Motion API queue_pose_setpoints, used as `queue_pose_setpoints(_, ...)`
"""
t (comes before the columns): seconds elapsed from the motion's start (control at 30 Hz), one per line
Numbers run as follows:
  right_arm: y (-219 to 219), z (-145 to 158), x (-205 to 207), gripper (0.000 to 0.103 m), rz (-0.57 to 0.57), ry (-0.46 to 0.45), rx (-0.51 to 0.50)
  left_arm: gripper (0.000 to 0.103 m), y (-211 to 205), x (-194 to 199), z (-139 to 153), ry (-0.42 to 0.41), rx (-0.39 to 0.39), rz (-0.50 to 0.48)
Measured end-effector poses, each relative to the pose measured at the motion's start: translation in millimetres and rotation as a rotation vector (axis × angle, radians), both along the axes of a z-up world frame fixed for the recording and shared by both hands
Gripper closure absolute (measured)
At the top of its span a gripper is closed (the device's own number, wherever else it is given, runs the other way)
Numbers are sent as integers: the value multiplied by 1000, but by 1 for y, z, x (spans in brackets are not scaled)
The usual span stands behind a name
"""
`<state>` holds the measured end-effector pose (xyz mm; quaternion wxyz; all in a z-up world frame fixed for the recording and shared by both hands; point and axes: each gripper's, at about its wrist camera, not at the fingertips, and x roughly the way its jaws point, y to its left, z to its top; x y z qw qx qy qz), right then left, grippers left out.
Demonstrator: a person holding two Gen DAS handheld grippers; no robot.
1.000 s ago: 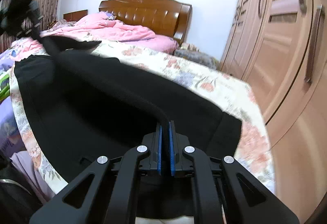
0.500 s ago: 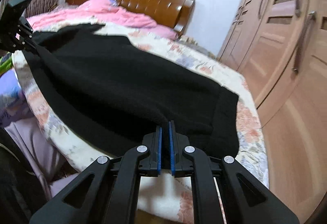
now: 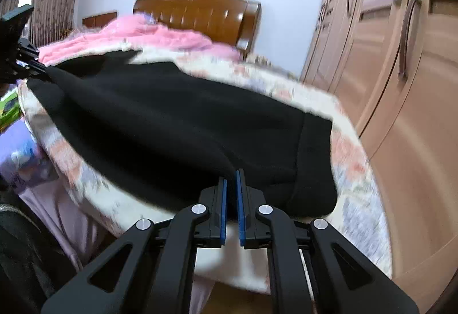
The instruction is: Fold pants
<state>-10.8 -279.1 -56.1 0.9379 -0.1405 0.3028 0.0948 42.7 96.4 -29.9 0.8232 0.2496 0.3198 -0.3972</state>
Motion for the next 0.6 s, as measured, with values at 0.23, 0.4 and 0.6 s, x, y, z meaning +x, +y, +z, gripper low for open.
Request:
queue_pose_setpoints(0.23,-3,-9,2,78,-16,82,36,70,-2,8,-38,131,5,1)
queue_pose_setpoints(0.4,-7,9,-14,32,-10,56,91,18,-6,-7,-7,39,-70,28)
queue_pose_setpoints(0.6,-20,17,8,32,-93,23,137,4,-37,2,-2,55,-220,132)
